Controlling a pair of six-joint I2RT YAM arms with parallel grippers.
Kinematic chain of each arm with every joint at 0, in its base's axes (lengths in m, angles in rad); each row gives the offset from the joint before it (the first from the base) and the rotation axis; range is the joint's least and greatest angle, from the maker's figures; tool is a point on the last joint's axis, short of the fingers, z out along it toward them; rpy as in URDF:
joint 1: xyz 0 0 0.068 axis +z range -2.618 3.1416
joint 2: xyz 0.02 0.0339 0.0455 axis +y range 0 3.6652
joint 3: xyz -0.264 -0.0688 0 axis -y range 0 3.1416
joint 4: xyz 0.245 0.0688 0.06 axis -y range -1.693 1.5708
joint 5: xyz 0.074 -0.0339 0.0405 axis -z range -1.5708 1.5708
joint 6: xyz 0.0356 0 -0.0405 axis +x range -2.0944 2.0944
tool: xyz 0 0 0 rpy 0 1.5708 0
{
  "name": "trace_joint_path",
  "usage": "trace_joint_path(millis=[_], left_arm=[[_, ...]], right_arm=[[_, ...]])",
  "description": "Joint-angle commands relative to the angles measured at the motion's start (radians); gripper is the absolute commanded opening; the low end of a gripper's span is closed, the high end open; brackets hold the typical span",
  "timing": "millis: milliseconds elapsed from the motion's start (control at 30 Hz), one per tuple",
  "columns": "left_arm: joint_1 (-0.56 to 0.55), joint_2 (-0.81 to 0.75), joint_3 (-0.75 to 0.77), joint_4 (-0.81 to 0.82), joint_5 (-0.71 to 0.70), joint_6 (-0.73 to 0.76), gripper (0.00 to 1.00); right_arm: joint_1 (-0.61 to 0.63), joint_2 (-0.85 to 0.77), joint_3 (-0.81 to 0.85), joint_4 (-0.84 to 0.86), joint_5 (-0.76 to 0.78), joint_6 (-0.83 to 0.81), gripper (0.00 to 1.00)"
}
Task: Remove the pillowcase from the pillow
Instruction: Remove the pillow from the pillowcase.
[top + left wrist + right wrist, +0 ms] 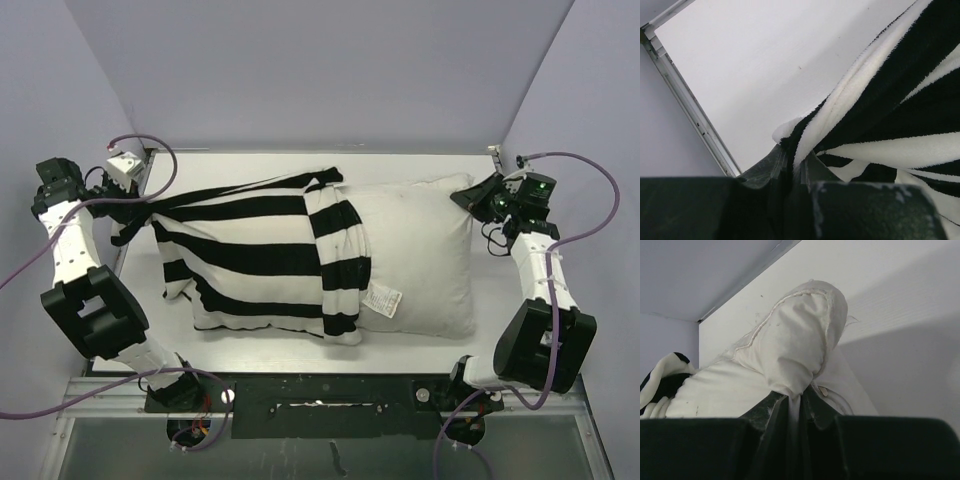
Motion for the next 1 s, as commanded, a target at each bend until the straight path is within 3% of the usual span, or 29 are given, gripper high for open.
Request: trace_joint_path(millis=[0,367,567,667,767,833,867,967], left_arm=[[0.176,-0.029,0.005,0.254,-0.241,0.163,0.0],[0.258,0.042,-0.036,0.346,-0.299,0.239,0.0],[0.256,0.081,0.027,0.328,-0.277,0.136,0.0],[0.2,0.072,0.044,0.268,-0.245,0.118,0.01],[0.11,0.042,0.07,0.131,-0.146,0.105,0.57],[0.057,0.01,0.091,0.004,-0.016,0.134,0.88],[0.027,-0.009,0.093,-0.069,0.038,0.17,0.96],[-0.088,-0.056,0.075,-0.345,0.119,0.397,0.98]], right_arm=[[-0.173,-0.038,0.002,0.032,0.324,-0.039,0.0],[-0.242,-0.054,-0.014,-0.027,0.39,-0.01,0.0],[-0.285,-0.048,-0.073,-0.011,0.389,0.081,0.0],[-0.287,-0.026,-0.065,-0.007,0.367,0.106,0.0],[-0.271,-0.015,-0.024,-0.03,0.384,0.104,0.0],[-0.253,-0.012,0.014,-0.059,0.434,0.072,0.0],[-0.249,-0.009,0.032,-0.076,0.451,0.058,0.0],[-0.238,0.005,0.059,-0.094,0.47,0.027,0.0]])
